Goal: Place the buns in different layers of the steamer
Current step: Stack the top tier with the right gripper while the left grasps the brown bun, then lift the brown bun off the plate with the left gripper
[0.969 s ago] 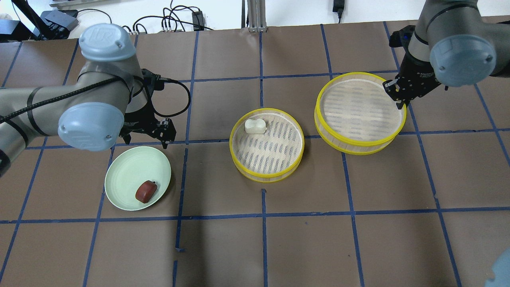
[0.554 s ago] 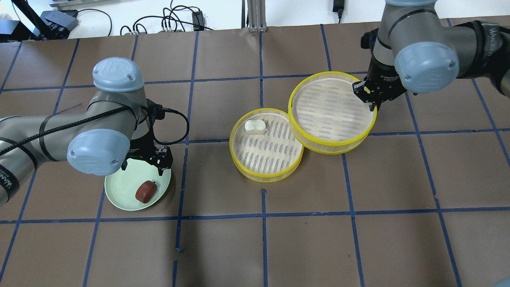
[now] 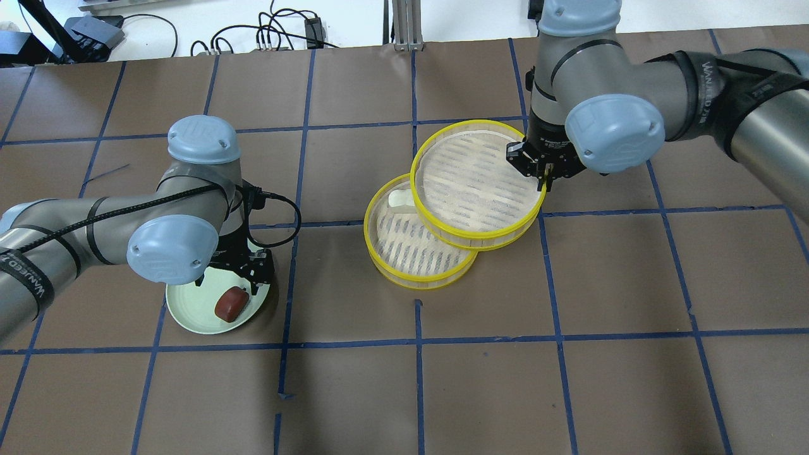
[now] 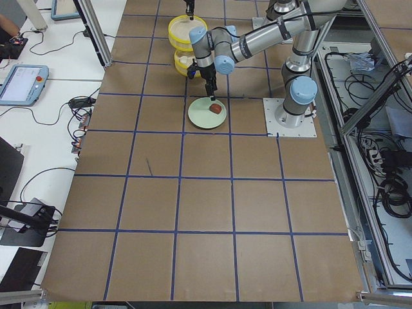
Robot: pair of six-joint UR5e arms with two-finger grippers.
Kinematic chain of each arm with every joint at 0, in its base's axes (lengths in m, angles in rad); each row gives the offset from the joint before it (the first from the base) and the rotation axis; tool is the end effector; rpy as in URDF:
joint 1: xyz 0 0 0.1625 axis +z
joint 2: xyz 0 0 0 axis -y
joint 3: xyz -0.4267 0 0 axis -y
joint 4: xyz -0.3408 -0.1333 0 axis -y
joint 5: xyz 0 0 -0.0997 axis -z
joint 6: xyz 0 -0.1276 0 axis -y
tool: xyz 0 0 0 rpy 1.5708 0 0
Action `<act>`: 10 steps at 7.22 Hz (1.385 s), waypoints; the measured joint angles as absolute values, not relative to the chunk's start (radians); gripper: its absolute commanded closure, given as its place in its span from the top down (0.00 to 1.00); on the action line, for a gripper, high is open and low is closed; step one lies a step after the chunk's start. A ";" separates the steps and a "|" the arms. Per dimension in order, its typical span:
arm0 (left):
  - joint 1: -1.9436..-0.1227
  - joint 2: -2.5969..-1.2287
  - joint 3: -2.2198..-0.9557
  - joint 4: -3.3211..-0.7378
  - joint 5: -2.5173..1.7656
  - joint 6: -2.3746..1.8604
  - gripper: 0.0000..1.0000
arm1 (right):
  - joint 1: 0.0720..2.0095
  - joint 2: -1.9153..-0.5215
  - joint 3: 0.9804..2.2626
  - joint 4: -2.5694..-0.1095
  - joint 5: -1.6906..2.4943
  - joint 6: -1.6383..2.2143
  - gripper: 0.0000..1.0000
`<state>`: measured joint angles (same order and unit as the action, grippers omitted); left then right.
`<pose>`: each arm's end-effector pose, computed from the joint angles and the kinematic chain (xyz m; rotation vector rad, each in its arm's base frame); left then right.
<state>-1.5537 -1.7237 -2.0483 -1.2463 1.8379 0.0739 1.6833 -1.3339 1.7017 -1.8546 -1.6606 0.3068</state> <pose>-0.0928 -0.3999 0.2359 0.1402 2.8520 0.4571 0.1780 -0.4900 0.3197 -0.2887 -3.0211 -0.0964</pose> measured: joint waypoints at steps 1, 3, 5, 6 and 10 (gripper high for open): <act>-1.543 -1.754 -2.049 -1.228 1.838 0.075 0.95 | 1.718 -1.326 1.703 -1.859 -1.659 0.353 0.07; -1.535 -1.799 -2.052 -1.182 1.839 0.075 0.93 | 1.772 -1.308 1.702 -1.869 -1.630 0.411 0.07; -1.534 -1.819 -2.068 -1.168 1.844 0.075 0.71 | 1.784 -1.300 1.704 -1.869 -1.576 0.444 0.07; -1.534 -1.821 -2.080 -1.167 1.851 0.075 0.48 | 1.785 -1.297 1.705 -1.868 -1.573 0.447 0.07; -1.533 -1.820 -2.089 -1.165 1.859 0.071 0.02 | 1.791 -1.286 1.708 -1.868 -1.577 0.452 0.07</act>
<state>-1.5325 -1.8196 -2.0893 -1.1655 1.8591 0.0713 1.7913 -1.2856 1.7076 -1.8678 -1.5769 0.4516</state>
